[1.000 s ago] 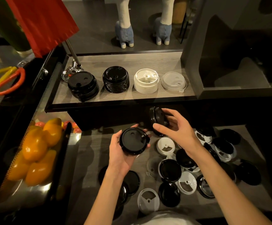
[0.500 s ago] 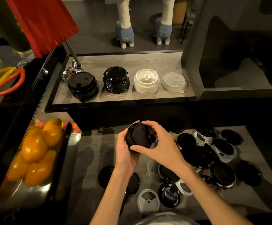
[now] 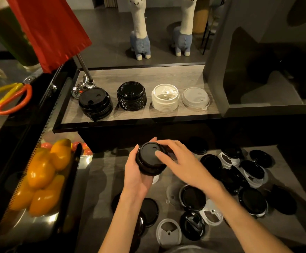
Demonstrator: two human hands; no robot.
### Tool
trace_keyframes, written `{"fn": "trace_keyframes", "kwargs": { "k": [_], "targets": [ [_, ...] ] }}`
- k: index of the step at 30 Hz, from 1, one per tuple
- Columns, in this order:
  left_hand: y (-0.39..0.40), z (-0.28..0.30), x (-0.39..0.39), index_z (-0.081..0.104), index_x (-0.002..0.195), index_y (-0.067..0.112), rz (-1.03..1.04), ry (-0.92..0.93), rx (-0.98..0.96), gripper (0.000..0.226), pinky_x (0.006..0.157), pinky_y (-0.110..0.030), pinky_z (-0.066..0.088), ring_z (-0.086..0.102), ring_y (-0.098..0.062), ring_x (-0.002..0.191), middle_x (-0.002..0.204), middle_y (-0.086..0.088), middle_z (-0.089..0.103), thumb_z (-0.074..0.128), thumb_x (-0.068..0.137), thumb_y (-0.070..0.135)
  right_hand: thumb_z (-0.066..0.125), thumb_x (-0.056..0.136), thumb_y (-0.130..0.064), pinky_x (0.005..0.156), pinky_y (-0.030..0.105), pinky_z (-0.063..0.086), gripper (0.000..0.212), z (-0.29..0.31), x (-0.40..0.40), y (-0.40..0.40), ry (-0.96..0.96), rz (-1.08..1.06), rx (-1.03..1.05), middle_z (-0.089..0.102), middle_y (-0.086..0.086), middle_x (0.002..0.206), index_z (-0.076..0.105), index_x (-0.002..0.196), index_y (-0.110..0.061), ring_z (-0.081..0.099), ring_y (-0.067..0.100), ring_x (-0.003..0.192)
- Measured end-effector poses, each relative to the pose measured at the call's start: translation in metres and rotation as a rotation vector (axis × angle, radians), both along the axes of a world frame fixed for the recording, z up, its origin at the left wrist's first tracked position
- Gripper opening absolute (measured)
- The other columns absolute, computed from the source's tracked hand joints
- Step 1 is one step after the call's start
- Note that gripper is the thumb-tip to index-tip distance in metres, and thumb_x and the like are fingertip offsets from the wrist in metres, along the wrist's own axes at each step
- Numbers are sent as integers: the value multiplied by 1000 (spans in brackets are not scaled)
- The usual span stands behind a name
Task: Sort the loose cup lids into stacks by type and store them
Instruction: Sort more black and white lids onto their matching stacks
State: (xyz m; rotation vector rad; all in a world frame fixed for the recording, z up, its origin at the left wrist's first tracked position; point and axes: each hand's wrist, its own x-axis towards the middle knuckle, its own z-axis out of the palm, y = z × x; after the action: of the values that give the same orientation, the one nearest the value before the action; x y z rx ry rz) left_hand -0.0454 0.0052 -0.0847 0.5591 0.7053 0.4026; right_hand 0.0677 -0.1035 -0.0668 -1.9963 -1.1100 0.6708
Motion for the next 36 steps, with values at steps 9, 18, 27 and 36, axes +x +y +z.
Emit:
{"fn": "trace_keyframes", "kwargs": {
  "k": [9, 18, 27, 36],
  "targets": [
    [15, 25, 3, 67, 125, 7, 9, 151, -35, 58, 91, -51, 56, 69, -34, 109, 102, -17, 79, 39, 105, 55, 80, 86, -46, 88, 32, 61, 49, 17, 13, 12, 144, -22, 80, 74, -9, 102, 54, 128, -46, 73, 4, 93],
    [29, 36, -12, 60, 128, 1, -153, 108, 406, 34, 87, -47, 63, 72, -33, 111, 122, -20, 72, 67, 96, 8, 81, 81, -52, 89, 36, 61, 45, 30, 27, 21, 268, -156, 145, 76, -3, 103, 58, 119, -44, 76, 11, 91],
    [51, 61, -13, 61, 130, 13, -142, 150, 579, 44, 101, -56, 54, 72, -28, 111, 119, -10, 75, 73, 90, 26, 67, 99, -36, 91, 28, 61, 36, 61, 40, 44, 324, -83, 127, 75, -6, 115, 65, 134, -28, 71, 8, 108],
    [65, 81, -18, 56, 129, 16, -137, 143, 665, 52, 91, -48, 61, 76, -25, 101, 109, -6, 78, 80, 83, 13, 70, 97, -29, 97, 33, 59, 41, 81, 47, 52, 307, 32, 94, 70, 0, 126, 62, 138, -27, 72, 10, 109]
  ]
}}
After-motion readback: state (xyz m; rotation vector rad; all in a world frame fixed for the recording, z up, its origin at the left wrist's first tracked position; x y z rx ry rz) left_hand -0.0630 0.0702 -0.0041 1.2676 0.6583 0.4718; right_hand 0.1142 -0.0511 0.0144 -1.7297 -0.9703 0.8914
